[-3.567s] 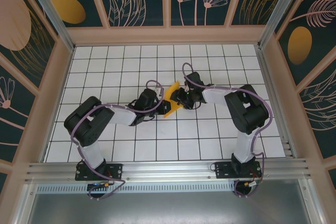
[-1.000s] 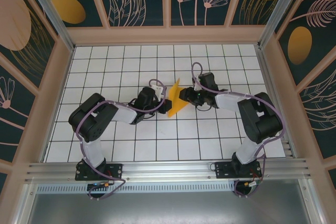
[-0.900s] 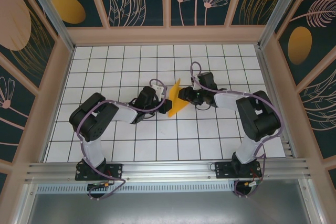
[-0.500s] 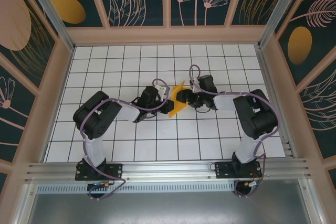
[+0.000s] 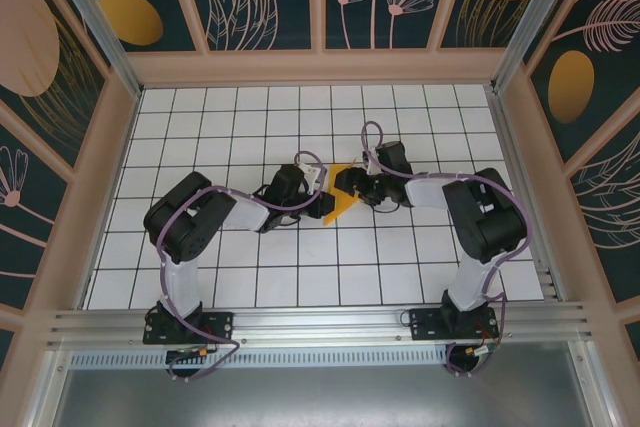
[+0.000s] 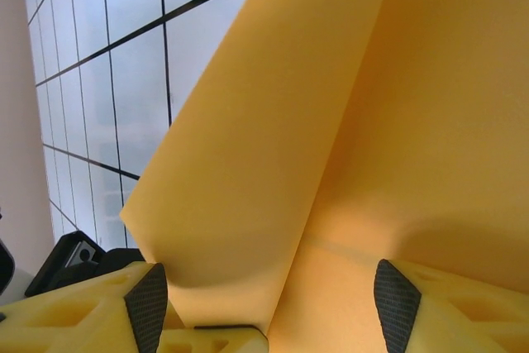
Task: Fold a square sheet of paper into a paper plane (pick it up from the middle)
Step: Fourth fold the wing at the center of the table.
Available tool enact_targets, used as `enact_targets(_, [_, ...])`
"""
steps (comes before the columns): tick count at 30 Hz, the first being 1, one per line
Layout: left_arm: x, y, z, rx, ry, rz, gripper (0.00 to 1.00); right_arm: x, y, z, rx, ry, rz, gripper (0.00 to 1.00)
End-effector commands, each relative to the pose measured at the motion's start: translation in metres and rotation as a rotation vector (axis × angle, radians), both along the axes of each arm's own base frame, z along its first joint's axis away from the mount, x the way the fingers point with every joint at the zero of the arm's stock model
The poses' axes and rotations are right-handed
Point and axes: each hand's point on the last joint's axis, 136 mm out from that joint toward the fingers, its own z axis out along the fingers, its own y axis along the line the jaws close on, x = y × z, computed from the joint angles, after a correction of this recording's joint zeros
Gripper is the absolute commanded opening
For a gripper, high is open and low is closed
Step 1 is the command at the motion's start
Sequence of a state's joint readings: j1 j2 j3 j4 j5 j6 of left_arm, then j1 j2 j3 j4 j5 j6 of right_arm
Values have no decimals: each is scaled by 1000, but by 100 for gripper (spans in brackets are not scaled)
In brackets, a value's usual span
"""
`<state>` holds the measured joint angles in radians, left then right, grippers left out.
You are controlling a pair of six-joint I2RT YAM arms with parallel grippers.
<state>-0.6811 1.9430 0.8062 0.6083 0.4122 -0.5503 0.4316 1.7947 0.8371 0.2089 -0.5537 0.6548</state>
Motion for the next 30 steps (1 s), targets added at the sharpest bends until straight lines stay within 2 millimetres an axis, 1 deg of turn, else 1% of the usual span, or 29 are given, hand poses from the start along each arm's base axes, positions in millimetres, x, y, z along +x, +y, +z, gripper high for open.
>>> enact_targets(1, [-5, -5, -6, 9, 11, -36, 19, -6, -20, -47, -150, 107, -71, 69])
enact_targets(8, [-7, -7, -2, -8, 17, -44, 28, -10, -30, -65, -258, 171, -106, 65])
enact_targets(12, [-12, -5, 8, -28, 11, -43, 33, -10, -38, -73, -321, 206, -128, 64])
enact_targets(20, [-12, 20, 24, 13, -18, 61, 41, -12, -43, -81, -375, 223, -135, 62])
enact_targets(23, [-11, 25, 36, -6, -34, 100, 41, -12, -43, -82, -383, 225, -131, 61])
enact_targets(25, [-9, 25, 43, -26, -38, 116, 38, -13, -44, -83, -389, 227, -131, 60])
enact_targets(28, [-9, 18, 53, -89, -25, 108, 31, -13, -44, -84, -394, 230, -130, 59])
enact_targets(30, [-10, 8, 57, -142, -3, 77, 24, -13, -43, -85, -395, 230, -128, 58])
